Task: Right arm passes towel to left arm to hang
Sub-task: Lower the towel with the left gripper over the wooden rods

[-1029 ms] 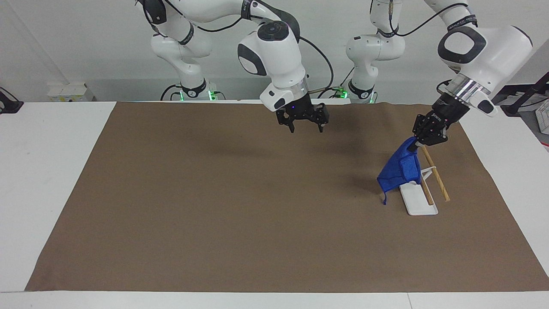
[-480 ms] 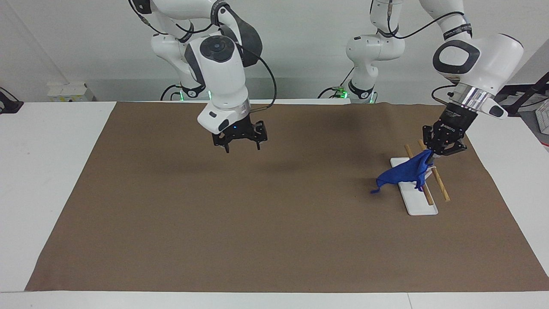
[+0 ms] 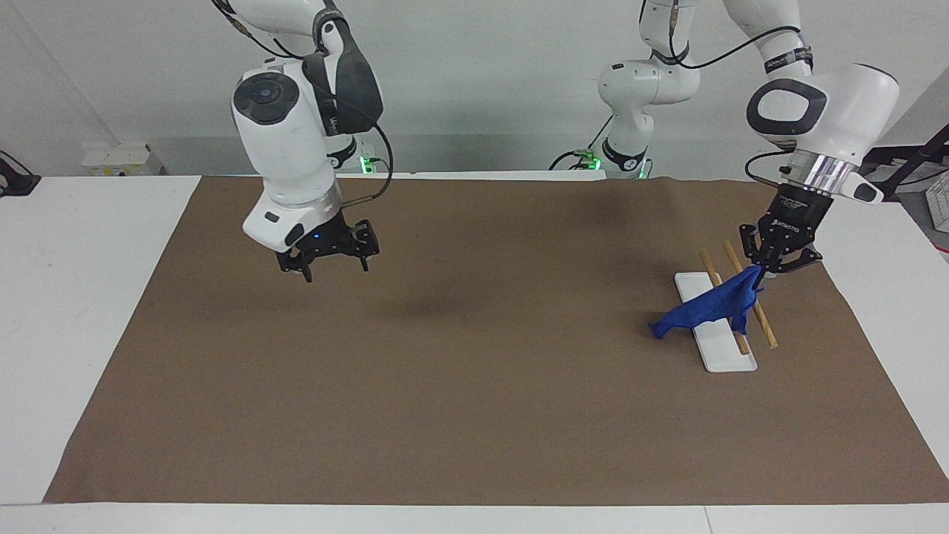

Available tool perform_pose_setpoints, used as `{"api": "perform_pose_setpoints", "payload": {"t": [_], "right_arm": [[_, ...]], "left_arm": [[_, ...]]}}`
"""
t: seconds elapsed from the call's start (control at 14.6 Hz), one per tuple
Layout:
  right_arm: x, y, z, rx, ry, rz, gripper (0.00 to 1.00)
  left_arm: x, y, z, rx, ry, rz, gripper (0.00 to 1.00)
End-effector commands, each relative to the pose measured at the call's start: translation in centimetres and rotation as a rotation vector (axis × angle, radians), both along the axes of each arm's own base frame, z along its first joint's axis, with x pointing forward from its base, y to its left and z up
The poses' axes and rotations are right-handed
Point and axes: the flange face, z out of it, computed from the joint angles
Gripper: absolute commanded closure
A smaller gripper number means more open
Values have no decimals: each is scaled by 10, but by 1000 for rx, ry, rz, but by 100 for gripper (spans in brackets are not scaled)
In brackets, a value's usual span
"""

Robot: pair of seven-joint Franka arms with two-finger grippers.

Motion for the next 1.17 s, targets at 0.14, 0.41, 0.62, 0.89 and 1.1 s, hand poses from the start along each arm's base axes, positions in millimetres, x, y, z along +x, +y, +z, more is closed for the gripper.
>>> {"api": "perform_pose_setpoints", "payload": {"t": [0.14,0.41,0.62,0.89,1.1], "right_arm": [[-14,-104,21,-17,19,-143,0],[-30,-109,46,-11,24,-163,0],[-33,-94,53,-10,21,-185,0],[-36,-80,55,-8,17,-157,0],[-36,-77,56,-8,17,-149,0]], "left_arm": [[-8,36,2,108,-46,-42,100],[-8,55,6,206,-111,-140,100],[-1,61,15,282,-177,-188,100],[8,67,24,339,-217,-251,100],[0,92,20,362,-215,-252,100]]}}
